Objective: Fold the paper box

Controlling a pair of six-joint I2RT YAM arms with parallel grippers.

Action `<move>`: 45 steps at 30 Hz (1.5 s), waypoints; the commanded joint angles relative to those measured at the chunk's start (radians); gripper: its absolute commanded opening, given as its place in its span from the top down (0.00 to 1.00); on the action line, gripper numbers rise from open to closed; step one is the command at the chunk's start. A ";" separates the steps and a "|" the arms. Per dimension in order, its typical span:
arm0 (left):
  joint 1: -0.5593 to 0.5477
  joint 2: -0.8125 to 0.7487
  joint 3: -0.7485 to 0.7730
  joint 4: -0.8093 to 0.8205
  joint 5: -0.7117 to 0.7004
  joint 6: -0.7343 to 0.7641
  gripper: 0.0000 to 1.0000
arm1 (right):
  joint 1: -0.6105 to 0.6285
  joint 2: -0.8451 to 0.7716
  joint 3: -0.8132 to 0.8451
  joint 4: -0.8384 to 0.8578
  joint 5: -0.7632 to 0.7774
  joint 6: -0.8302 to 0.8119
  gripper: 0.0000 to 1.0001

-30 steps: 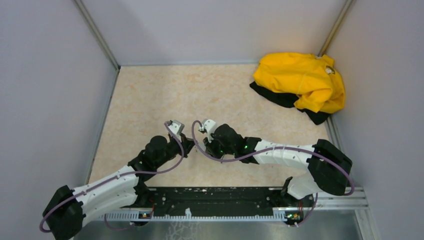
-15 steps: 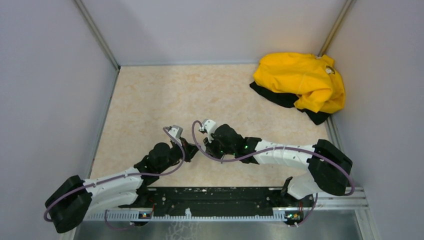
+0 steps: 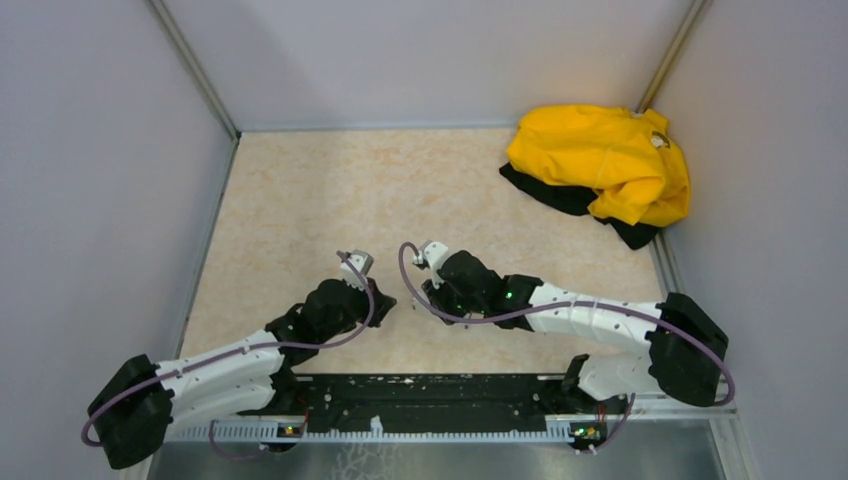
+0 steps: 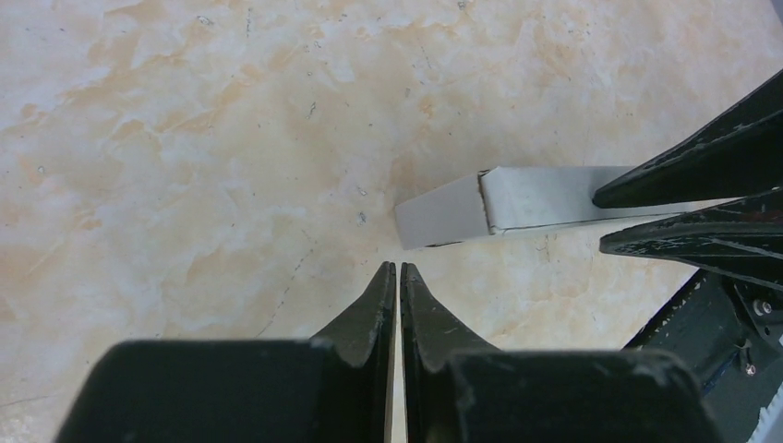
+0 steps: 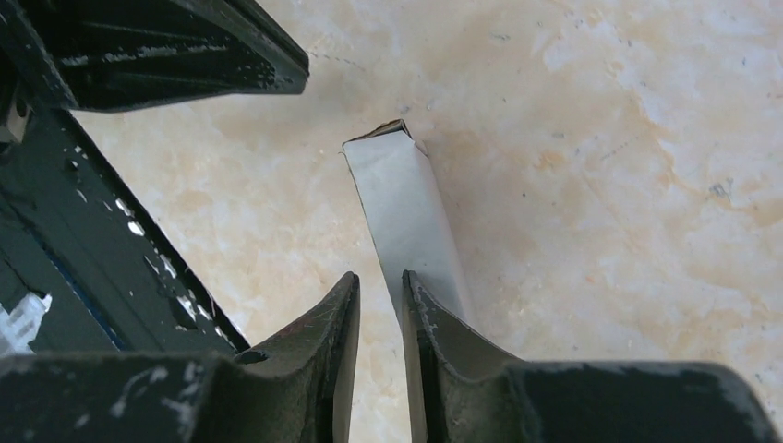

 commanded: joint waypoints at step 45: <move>-0.080 0.257 0.370 -0.124 0.070 0.108 0.97 | -0.019 -0.192 0.065 -0.376 0.218 0.124 1.00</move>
